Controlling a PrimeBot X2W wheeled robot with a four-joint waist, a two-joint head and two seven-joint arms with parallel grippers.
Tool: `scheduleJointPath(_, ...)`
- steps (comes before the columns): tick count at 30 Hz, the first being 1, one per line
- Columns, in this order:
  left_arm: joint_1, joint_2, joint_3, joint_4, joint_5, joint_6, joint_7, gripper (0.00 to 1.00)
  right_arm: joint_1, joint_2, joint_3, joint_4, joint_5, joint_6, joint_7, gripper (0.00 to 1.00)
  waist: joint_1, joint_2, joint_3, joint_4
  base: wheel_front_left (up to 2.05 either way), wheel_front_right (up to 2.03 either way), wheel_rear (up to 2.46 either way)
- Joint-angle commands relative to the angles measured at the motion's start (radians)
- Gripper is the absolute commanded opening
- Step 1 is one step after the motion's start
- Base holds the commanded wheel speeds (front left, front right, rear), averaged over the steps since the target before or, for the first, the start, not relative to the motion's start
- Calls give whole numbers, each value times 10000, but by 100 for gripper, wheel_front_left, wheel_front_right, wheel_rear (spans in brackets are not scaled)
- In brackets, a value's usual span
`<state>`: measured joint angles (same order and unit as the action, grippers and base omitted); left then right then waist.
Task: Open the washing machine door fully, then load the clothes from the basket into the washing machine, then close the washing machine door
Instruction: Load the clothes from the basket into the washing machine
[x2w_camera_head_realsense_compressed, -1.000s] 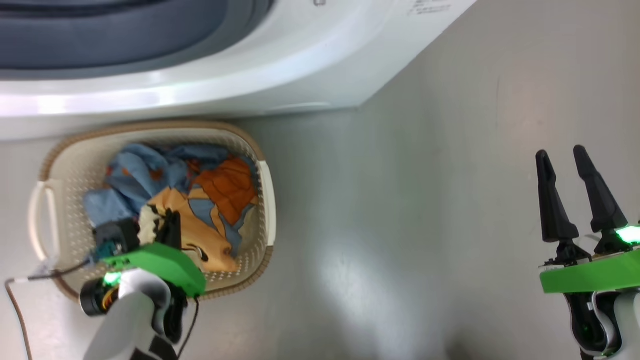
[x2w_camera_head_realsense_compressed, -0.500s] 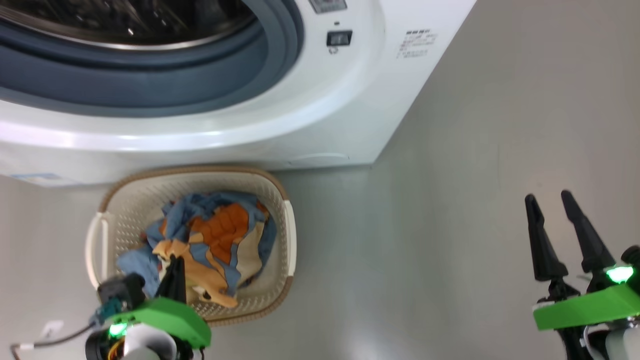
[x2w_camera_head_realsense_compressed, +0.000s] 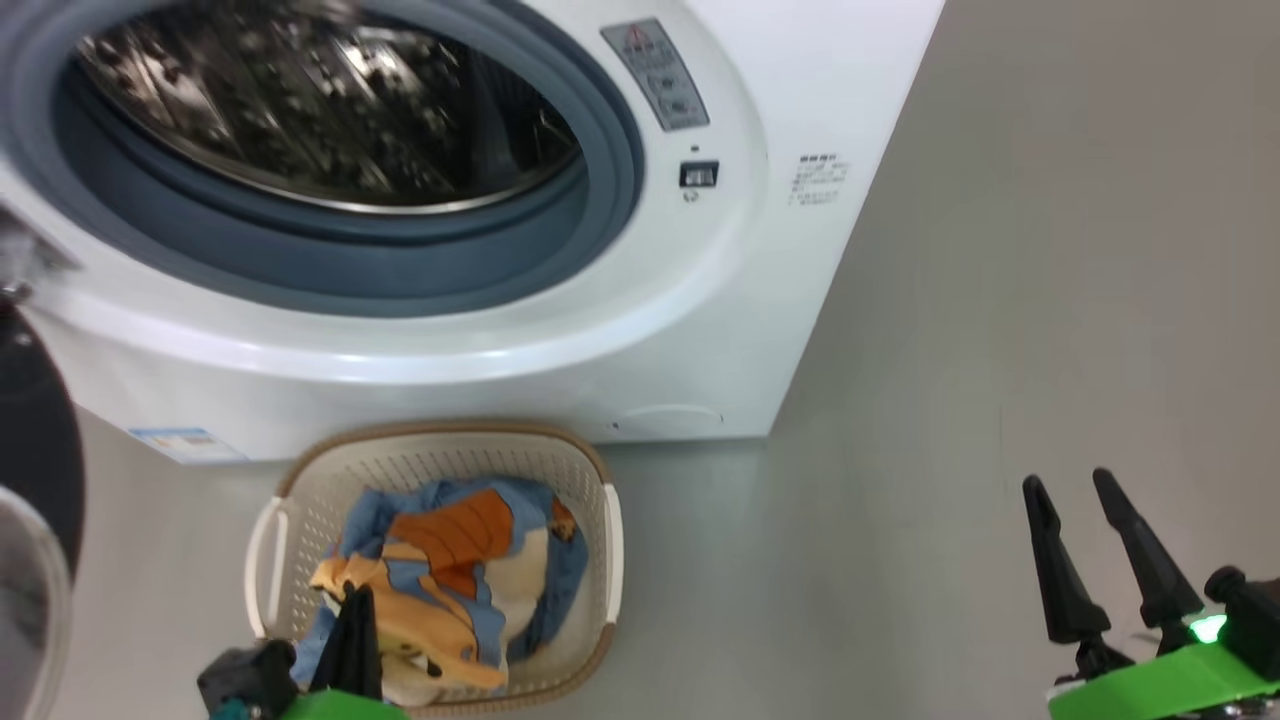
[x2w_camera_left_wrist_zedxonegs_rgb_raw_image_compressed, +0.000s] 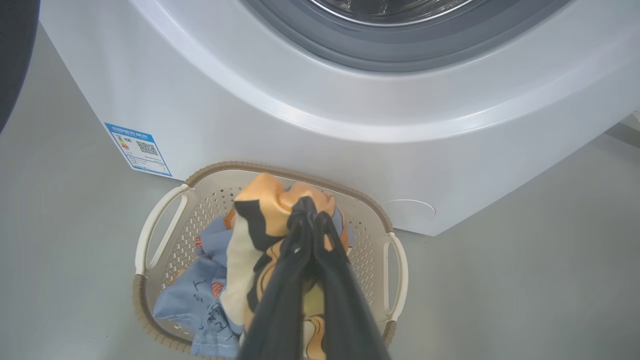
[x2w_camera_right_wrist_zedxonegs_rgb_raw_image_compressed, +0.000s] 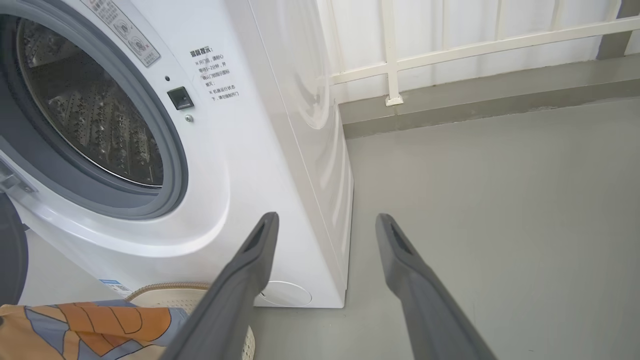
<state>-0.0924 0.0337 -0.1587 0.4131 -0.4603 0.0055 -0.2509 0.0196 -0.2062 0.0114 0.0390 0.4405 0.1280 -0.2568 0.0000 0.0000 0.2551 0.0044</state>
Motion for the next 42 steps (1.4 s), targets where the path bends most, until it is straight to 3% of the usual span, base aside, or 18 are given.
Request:
scheduleJointPath(1,94,167,274,-287,91,60,-108,0,138,-109,211,-193,-74,27,-49,100,0,0,-555,201,0,0,0)
scheduleJointPath(14,1680,166,721,-1962,541,530,-108,0,944,155,243,-262,-516,27,-49,100,0,0,-2154,362,0,0,0)
scheduleJointPath(29,2532,166,631,-3720,1134,676,-109,0,1335,282,100,-547,-910,27,-49,100,0,0,-2486,528,0,0,0)
scheduleJointPath(42,2727,166,540,-4033,1257,793,-109,0,1345,394,130,-513,-1002,27,-49,100,0,0,-2496,480,0,0,0)
